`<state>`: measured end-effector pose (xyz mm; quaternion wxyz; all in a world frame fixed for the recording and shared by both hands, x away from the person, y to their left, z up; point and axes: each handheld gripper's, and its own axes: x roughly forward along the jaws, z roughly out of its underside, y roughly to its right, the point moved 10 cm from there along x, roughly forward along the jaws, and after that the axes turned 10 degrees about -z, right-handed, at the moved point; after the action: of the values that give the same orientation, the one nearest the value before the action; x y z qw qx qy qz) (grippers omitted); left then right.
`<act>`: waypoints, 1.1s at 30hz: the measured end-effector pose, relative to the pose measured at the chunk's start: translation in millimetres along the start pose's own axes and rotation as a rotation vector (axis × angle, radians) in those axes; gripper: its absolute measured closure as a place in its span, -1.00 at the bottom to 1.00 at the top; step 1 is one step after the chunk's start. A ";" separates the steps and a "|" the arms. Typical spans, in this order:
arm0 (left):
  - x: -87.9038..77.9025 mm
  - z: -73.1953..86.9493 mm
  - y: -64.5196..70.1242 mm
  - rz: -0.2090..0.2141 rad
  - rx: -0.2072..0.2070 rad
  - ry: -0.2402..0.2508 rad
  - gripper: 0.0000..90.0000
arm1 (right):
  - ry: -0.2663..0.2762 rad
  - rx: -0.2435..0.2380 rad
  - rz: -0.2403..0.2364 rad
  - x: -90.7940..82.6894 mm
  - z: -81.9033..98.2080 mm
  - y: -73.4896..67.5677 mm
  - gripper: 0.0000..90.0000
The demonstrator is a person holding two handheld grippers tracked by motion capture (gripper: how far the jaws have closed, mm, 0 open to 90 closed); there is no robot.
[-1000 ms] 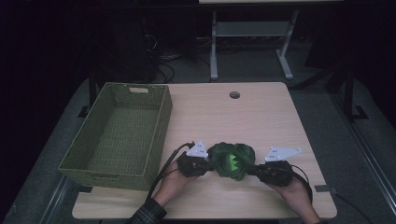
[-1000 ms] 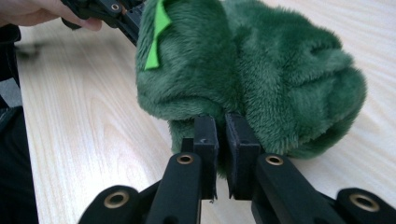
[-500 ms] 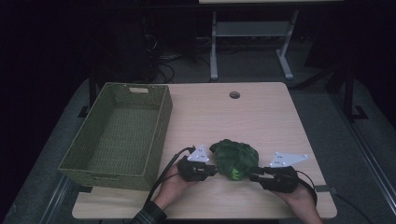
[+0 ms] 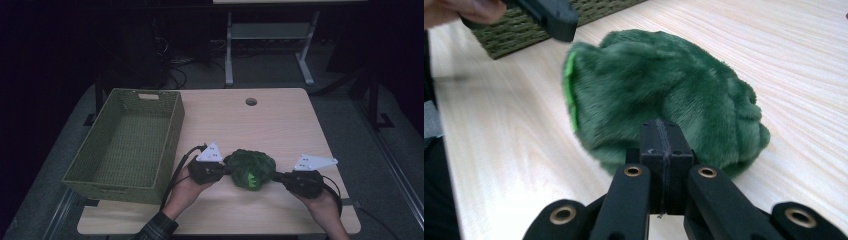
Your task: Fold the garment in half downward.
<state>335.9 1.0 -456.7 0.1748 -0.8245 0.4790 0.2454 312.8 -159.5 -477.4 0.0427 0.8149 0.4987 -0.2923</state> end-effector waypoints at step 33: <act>57.6 49.2 -16.2 -0.017 -0.019 -0.181 0.99 | -0.148 0.011 -0.063 40.5 26.1 -0.5 0.98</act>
<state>362.7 -6.1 -529.1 0.2118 -0.8045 0.4519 0.3220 314.4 -136.8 -519.8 0.0659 0.7750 0.5181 -0.3558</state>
